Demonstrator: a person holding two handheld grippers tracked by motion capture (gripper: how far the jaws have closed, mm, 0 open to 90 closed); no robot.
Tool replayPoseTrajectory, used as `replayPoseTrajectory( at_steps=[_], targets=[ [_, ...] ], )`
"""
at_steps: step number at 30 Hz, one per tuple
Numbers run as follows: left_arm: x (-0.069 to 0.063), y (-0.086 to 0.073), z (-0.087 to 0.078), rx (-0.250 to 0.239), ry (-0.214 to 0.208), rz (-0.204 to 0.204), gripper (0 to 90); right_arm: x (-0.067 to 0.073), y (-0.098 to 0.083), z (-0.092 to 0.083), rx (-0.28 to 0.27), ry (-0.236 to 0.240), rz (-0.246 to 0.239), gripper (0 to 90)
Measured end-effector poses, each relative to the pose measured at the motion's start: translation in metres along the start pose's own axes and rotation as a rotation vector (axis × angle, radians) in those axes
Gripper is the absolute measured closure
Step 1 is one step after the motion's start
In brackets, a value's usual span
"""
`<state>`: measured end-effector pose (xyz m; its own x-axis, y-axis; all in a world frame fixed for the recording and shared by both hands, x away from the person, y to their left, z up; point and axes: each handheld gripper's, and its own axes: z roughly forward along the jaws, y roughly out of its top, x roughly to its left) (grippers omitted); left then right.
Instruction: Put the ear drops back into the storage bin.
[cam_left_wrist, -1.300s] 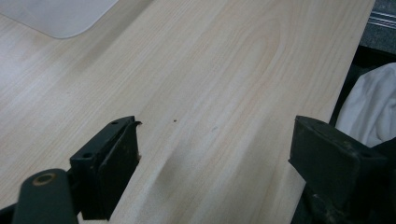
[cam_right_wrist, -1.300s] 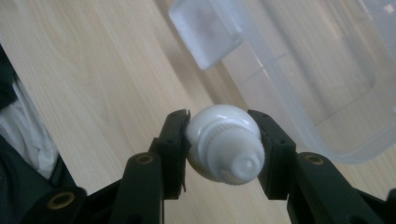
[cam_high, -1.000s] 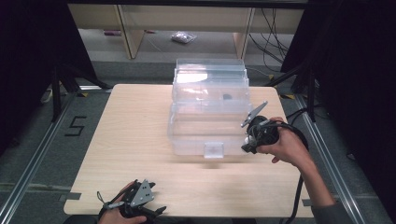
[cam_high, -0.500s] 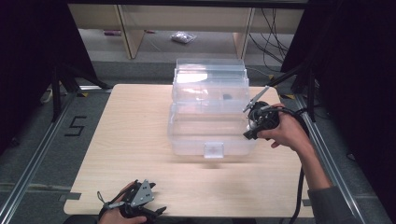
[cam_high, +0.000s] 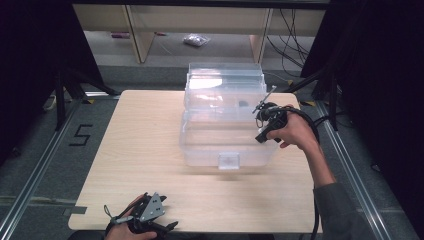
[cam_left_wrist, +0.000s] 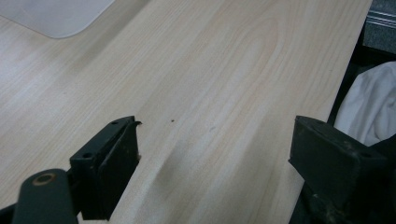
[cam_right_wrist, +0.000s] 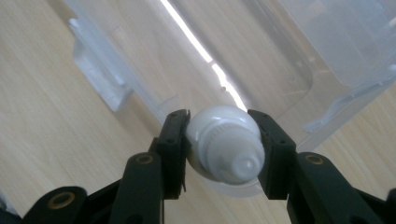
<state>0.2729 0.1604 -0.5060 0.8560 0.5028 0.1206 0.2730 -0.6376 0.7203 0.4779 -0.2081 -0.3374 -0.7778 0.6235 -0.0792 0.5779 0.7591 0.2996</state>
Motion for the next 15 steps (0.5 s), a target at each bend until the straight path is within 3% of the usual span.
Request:
replayPoseTrajectory(
  at_steps=[2,3,4,5,7,9,11,13,14,15],
  targets=[
    [0.0,0.0,0.0,-0.003,-0.003,-0.002,15.2,-0.002,0.002,0.005,0.021,0.002,0.021,60.2],
    [-0.001,-0.001,0.001,-0.002,-0.005,-0.021,15.2,-0.003,0.003,0.008,0.023,0.005,0.019,60.2],
    [0.0,0.0,0.0,0.002,-0.009,-0.002,15.2,-0.005,0.004,0.011,0.023,0.003,0.014,60.2],
    [-0.001,0.0,0.0,0.001,-0.017,-0.025,15.1,-0.006,0.005,0.013,0.029,0.008,0.024,60.3],
    [-0.001,0.0,0.0,0.002,-0.016,-0.02,15.1,-0.01,0.005,0.017,0.025,0.007,0.008,60.2],
    [0.0,0.0,0.0,0.0,-0.011,-0.003,15.1,-0.013,0.004,0.023,0.039,0.012,0.033,60.2],
    [-0.002,0.0,0.001,-0.007,-0.01,-0.026,15.2,-0.015,0.003,0.026,0.041,0.02,0.05,60.3],
    [-0.001,0.0,0.001,0.001,-0.005,-0.014,15.1,-0.017,0.002,0.03,0.047,0.023,0.054,60.2],
    [0.001,0.0,0.0,0.011,0.001,0.015,15.2,-0.017,0.002,0.032,0.053,0.024,0.06,60.2],
    [0.0,0.0,0.0,0.009,-0.001,0.01,15.2,-0.018,0.003,0.034,0.06,0.021,0.063,60.3]
  ],
)
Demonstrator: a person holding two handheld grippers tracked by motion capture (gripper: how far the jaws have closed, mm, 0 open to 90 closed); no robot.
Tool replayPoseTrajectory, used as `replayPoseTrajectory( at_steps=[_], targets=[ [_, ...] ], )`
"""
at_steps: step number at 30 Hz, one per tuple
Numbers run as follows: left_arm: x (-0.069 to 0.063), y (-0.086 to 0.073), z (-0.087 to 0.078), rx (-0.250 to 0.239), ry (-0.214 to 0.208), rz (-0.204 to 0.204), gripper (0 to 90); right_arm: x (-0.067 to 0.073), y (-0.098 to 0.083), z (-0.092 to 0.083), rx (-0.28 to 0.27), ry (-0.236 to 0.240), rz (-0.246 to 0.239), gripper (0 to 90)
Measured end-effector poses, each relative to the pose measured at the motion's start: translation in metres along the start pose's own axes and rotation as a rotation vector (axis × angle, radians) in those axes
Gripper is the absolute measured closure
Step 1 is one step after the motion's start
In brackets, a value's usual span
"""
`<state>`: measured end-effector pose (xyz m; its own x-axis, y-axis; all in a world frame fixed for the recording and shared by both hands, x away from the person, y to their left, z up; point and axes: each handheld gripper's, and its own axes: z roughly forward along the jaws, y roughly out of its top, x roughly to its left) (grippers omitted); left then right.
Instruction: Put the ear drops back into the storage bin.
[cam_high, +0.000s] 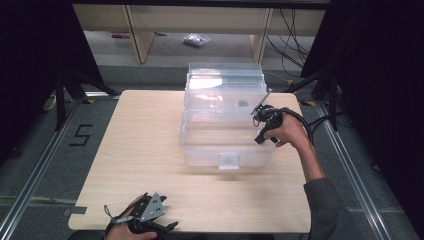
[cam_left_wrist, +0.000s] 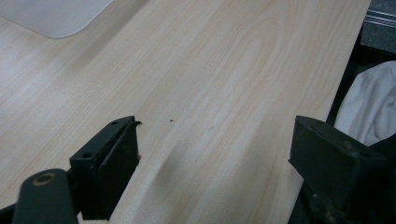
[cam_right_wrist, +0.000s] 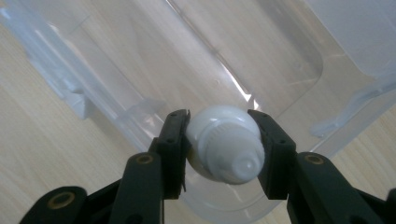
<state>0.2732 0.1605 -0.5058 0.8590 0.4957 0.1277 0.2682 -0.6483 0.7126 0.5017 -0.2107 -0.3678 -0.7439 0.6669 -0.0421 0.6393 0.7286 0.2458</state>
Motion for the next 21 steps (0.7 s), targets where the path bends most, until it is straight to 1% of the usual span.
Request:
replayPoseTrajectory(
  at_steps=[2,4,5,6,7,8,9,10,11,12,13,14,15,16,17,18,19,20,21],
  targets=[
    [0.0,0.0,0.0,0.002,0.0,0.003,15.2,-0.002,0.002,0.004,0.011,-0.002,0.003,60.2],
    [-0.002,0.0,0.0,-0.012,-0.012,-0.033,15.2,-0.002,0.003,0.007,0.025,0.001,0.005,60.2],
    [-0.001,0.0,0.0,-0.009,-0.006,-0.023,15.1,-0.003,0.005,0.012,0.034,0.002,0.005,60.2],
    [0.0,0.0,0.0,0.003,-0.008,-0.015,15.2,-0.002,0.005,0.014,0.035,0.007,0.008,60.2],
    [0.0,0.0,0.0,0.006,-0.008,-0.011,15.2,-0.003,0.005,0.017,0.041,0.014,0.015,60.2],
    [-0.002,0.0,0.0,-0.009,-0.007,-0.033,15.2,-0.003,0.005,0.017,0.041,0.014,0.015,60.2],
    [-0.002,0.0,0.0,-0.008,-0.013,-0.03,15.1,-0.002,0.006,0.019,0.053,0.012,0.032,60.2],
    [-0.002,0.0,0.0,-0.012,-0.012,-0.032,15.2,-0.004,0.005,0.022,0.049,0.017,0.025,60.2],
    [-0.001,0.0,0.0,-0.015,-0.008,-0.014,15.2,-0.004,0.006,0.023,0.056,0.014,0.032,60.2],
    [-0.001,0.0,0.0,-0.013,-0.008,-0.015,15.1,-0.004,0.006,0.025,0.057,0.022,0.038,60.2],
    [0.0,0.0,0.0,0.001,-0.001,0.001,15.2,-0.005,0.005,0.027,0.051,0.025,0.03,60.2],
    [0.0,0.0,0.0,0.002,-0.002,-0.001,15.2,-0.006,0.006,0.029,0.059,0.021,0.025,60.2],
    [0.001,0.0,0.0,0.013,0.006,0.013,15.1,-0.005,0.006,0.03,0.067,0.021,0.043,60.2],
    [0.0,0.0,-0.001,0.008,0.002,0.004,15.2,-0.006,0.006,0.031,0.07,0.019,0.033,60.2],
    [-0.001,0.0,0.0,-0.01,-0.01,-0.011,15.2,-0.006,0.007,0.032,0.076,0.026,0.047,60.2],
    [-0.001,0.0,0.0,-0.014,-0.008,-0.016,15.2,-0.006,0.008,0.033,0.084,0.024,0.053,60.2],
    [-0.001,0.0,0.0,-0.013,-0.009,-0.015,15.2,-0.007,0.008,0.034,0.085,0.025,0.047,60.2],
    [-0.001,0.0,0.0,-0.014,-0.009,-0.015,15.2,-0.006,0.009,0.035,0.095,0.022,0.069,60.2],
    [-0.001,0.0,0.0,-0.014,-0.009,-0.015,15.2,-0.009,0.009,0.039,0.098,0.027,0.056,60.2]
  ],
)
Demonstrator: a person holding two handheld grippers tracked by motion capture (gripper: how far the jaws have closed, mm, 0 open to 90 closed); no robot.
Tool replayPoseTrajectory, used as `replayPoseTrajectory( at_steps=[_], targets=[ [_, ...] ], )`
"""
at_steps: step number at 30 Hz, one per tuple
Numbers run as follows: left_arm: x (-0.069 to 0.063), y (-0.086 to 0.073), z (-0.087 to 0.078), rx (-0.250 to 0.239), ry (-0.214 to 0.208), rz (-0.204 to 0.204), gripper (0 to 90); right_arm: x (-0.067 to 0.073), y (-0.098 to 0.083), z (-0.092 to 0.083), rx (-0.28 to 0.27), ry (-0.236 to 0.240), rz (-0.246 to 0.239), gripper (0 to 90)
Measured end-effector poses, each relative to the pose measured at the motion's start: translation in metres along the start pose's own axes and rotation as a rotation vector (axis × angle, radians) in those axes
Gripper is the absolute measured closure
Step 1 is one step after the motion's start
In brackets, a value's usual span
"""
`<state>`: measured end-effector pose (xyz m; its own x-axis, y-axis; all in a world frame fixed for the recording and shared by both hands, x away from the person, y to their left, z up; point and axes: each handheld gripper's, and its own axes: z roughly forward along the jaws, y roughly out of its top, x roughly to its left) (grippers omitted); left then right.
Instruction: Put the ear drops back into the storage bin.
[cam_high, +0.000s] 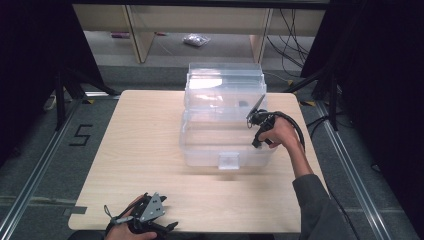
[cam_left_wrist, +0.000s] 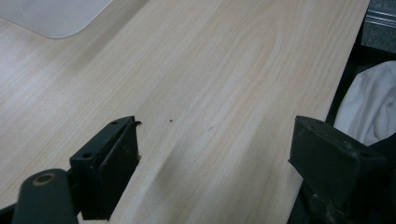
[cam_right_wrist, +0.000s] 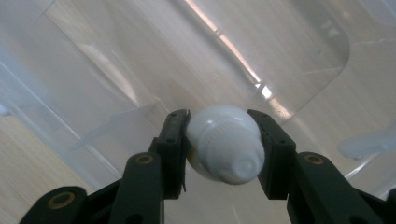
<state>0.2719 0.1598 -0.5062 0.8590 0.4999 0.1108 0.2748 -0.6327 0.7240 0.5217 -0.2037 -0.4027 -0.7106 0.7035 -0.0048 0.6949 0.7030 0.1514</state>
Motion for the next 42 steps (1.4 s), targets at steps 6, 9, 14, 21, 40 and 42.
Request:
replayPoseTrajectory(
  at_steps=[6,9,14,21,40,42],
  targets=[
    [0.0,-0.001,0.0,0.007,0.002,-0.008,15.2,0.0,0.002,0.007,0.039,0.0,0.06,60.2],
    [0.002,0.0,0.0,0.022,0.009,0.021,15.2,-0.002,0.002,0.012,0.051,0.003,0.064,60.2],
    [0.0,0.0,0.0,0.002,-0.002,0.0,15.2,-0.005,0.004,0.02,0.057,0.0,0.046,60.2],
    [0.0,0.0,0.0,0.0,-0.002,-0.004,15.2,-0.008,0.005,0.027,0.074,0.003,0.028,60.2],
    [0.001,0.0,0.0,0.007,0.006,-0.006,15.2,-0.006,0.006,0.033,0.096,-0.011,0.018,59.9],
    [0.0,0.0,0.0,0.007,0.001,-0.018,15.2,-0.006,0.006,0.033,0.095,-0.007,0.017,59.8]
  ],
)
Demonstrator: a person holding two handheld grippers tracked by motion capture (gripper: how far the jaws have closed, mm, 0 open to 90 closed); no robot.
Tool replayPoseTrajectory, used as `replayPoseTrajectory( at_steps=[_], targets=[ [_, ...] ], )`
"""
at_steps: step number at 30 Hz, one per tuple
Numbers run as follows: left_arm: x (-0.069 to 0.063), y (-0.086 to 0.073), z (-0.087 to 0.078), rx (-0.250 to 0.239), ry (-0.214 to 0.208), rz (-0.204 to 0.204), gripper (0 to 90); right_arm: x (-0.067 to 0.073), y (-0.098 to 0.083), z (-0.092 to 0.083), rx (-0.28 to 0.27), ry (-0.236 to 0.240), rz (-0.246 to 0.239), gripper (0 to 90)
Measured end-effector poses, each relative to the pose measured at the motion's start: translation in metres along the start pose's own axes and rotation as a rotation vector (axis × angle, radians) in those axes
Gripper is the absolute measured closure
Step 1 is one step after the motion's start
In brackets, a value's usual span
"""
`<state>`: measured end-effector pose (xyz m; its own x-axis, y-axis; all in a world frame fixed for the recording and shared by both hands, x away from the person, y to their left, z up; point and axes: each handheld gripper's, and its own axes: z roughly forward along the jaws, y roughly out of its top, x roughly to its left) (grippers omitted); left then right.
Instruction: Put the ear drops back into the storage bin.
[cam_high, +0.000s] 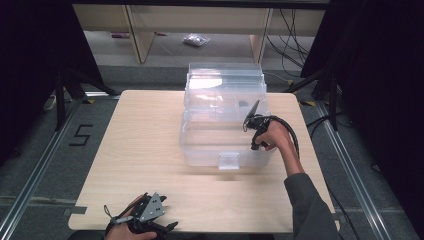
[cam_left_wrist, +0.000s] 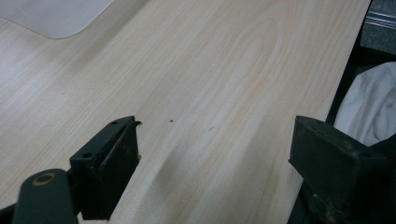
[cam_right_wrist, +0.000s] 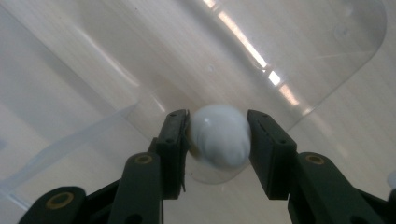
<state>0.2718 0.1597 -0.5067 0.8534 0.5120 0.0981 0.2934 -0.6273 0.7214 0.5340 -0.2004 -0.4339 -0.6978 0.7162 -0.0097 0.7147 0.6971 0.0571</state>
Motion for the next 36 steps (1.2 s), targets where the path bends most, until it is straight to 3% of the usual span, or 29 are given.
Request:
replayPoseTrajectory(
  at_steps=[1,2,5,6,8,9,10,11,12,15,16,18,20,24,27,36],
  targets=[
    [0.0,0.0,0.0,-0.001,-0.007,0.004,15.1,0.002,0.0,-0.001,-0.003,0.016,0.015,59.7],
    [0.0,0.0,0.0,-0.005,-0.003,0.02,15.2,0.001,0.0,-0.002,-0.003,0.008,0.008,59.7],
    [0.0,0.0,0.0,-0.006,-0.002,0.018,15.1,0.001,-0.001,-0.003,-0.003,-0.004,-0.012,59.3],
    [-0.001,0.0,0.001,-0.017,-0.004,-0.013,15.2,0.003,-0.001,-0.004,-0.003,0.005,0.011,58.8],
    [0.0,0.0,0.0,-0.007,-0.003,0.001,15.1,0.003,-0.001,-0.007,-0.018,-0.021,-0.001,56.9],
    [0.0,0.0,0.0,-0.001,0.002,0.007,15.2,0.004,-0.001,-0.008,-0.022,-0.019,0.006,55.6],
    [0.003,0.001,-0.001,0.017,0.011,0.045,15.2,0.006,-0.001,-0.01,-0.026,-0.024,0.026,54.0],
    [0.002,0.001,-0.001,0.021,0.014,0.044,15.2,0.006,-0.002,-0.011,-0.033,-0.026,0.017,50.0],
    [0.002,0.001,-0.001,0.021,0.011,0.044,15.2,0.008,-0.001,-0.014,-0.03,-0.027,0.047,46.0],
    [0.002,0.001,-0.001,0.012,-0.004,0.042,15.2,0.01,-0.002,-0.018,-0.063,-0.033,0.04,42.3],
    [0.001,0.0,0.0,0.005,0.002,0.024,15.2,0.007,-0.002,-0.019,-0.087,-0.05,-0.02,39.6],
    [0.0,0.0,0.0,-0.003,0.008,0.011,15.1,0.012,-0.003,-0.025,-0.125,-0.048,0.026,35.3],
    [0.001,0.001,0.0,-0.002,0.006,0.026,15.2,0.015,-0.006,-0.035,-0.179,-0.058,0.011,31.3],
    [0.001,0.0,0.0,-0.003,0.007,0.024,15.2,0.02,-0.011,-0.044,-0.232,-0.056,0.008,27.4],
    [0.001,0.0,0.0,-0.002,0.005,0.023,15.2,0.023,-0.012,-0.048,-0.235,-0.036,0.027,26.2],
    [0.0,0.0,0.0,-0.004,0.007,0.008,15.2,0.033,-0.019,-0.058,-0.28,-0.04,0.005,24.9]
  ],
)
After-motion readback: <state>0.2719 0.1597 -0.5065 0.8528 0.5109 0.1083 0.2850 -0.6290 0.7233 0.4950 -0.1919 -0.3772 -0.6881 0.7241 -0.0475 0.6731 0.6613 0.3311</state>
